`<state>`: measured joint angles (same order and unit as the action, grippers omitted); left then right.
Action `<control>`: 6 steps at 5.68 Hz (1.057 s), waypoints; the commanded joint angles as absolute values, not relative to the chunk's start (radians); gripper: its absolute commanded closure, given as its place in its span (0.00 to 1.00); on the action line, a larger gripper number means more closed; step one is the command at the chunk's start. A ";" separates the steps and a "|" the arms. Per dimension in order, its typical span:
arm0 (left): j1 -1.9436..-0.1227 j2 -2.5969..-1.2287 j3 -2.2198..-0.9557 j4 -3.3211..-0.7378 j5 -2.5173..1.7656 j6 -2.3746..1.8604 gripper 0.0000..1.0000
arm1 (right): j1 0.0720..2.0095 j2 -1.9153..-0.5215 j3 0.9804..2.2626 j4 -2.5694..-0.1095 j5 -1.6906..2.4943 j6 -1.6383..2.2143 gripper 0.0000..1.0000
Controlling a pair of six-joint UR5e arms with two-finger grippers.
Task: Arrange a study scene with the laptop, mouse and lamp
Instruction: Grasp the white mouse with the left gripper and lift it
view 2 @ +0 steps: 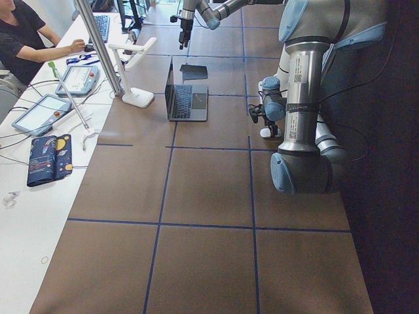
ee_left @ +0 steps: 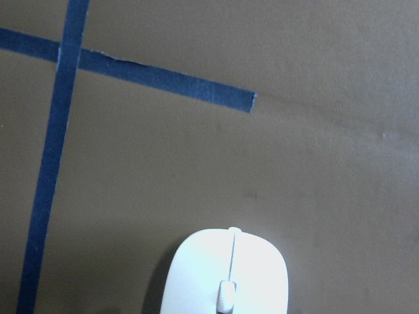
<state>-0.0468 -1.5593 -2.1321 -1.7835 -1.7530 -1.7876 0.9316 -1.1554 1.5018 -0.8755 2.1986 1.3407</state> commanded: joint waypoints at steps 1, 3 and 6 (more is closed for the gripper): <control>-0.046 -1.549 -2.132 -1.786 -1.753 -1.783 0.30 | 0.933 -1.157 1.506 -0.876 2.200 1.341 0.00; -0.048 -1.545 -2.138 -1.784 -1.753 -1.778 0.88 | 0.933 -1.157 1.506 -0.876 2.200 1.341 0.00; -0.066 -1.669 -2.253 -1.636 -1.755 -1.720 1.00 | 0.940 -1.175 1.543 -0.884 2.206 1.341 0.00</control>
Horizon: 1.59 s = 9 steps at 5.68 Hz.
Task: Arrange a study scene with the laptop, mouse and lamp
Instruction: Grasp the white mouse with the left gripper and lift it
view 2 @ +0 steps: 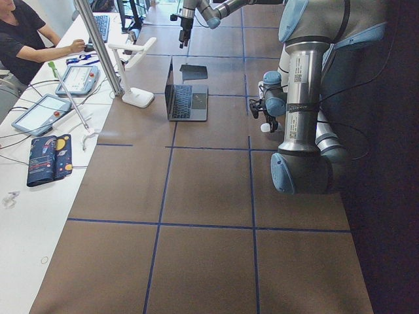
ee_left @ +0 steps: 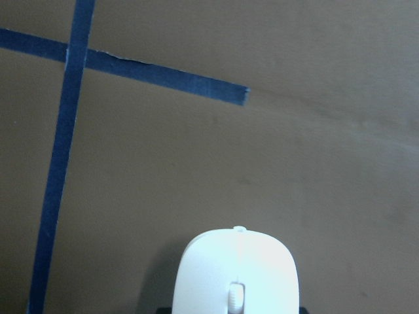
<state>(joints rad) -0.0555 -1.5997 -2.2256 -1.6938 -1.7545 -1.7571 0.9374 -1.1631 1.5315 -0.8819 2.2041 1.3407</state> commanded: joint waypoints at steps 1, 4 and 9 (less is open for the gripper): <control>-0.107 -1.818 -2.250 -1.506 -1.755 -1.633 1.00 | 0.952 -1.181 1.540 -0.884 2.207 1.341 0.00; -0.222 -2.082 -2.177 -1.387 -1.756 -1.354 1.00 | 1.015 -1.224 1.542 -0.882 2.241 1.310 0.00; -0.386 -2.553 -1.519 -1.630 -1.758 -1.367 1.00 | 1.111 -1.324 1.545 -0.877 2.313 1.166 0.00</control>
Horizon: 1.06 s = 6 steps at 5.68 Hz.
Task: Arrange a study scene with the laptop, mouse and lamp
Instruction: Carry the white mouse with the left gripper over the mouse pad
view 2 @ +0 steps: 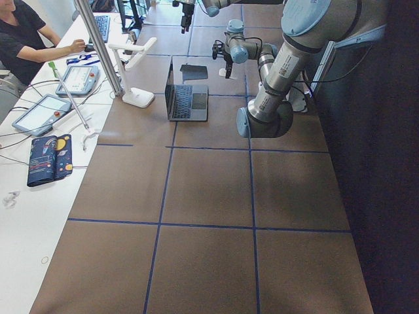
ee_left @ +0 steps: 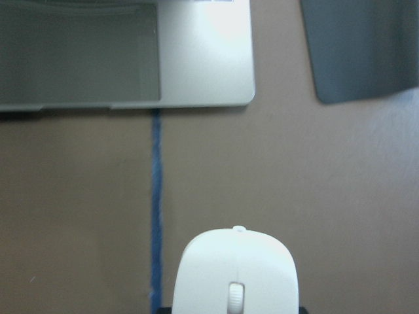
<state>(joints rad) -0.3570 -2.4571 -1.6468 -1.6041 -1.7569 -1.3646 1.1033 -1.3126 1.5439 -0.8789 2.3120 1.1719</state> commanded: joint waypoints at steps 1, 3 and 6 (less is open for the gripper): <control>-0.402 -2.665 -1.306 -1.763 -1.755 -1.370 1.00 | 1.118 -1.342 1.548 -0.876 2.313 1.166 0.00; -0.434 -2.852 -0.975 -1.910 -1.753 -1.379 1.00 | 1.115 -1.359 1.543 -0.877 2.310 1.163 0.00; -0.433 -3.061 -0.518 -2.116 -1.626 -1.353 1.00 | 1.111 -1.367 1.532 -0.884 2.309 1.164 0.00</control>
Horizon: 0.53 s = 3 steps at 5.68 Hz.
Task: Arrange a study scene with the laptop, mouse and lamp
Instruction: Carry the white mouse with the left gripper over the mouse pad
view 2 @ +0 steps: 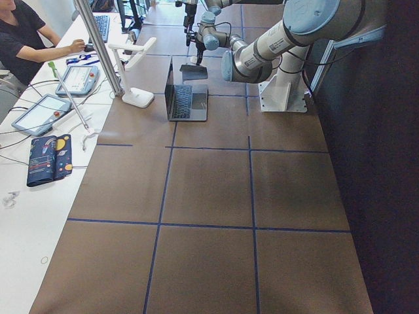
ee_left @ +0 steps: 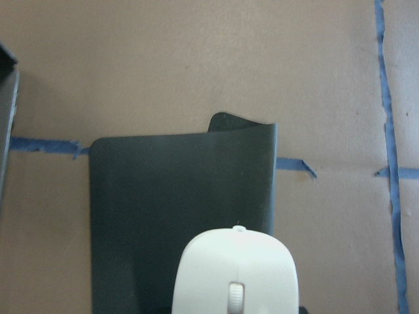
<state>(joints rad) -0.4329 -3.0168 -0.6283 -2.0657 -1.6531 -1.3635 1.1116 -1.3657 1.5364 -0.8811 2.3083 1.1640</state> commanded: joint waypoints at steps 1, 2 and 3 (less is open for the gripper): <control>-0.434 -3.062 -0.509 -2.117 -1.600 -1.348 1.00 | 1.109 -1.365 1.528 -0.884 2.309 1.164 0.00; -0.437 -3.062 -0.494 -2.115 -1.591 -1.342 1.00 | 1.109 -1.365 1.528 -0.884 2.309 1.164 0.00; -0.440 -3.062 -0.488 -2.114 -1.586 -1.319 0.97 | 1.109 -1.364 1.531 -0.884 2.309 1.166 0.00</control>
<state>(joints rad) -0.4376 -3.0611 -0.4969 -2.1143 -1.5927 -1.3357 1.1092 -1.3647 1.5293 -0.8835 2.3086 1.1648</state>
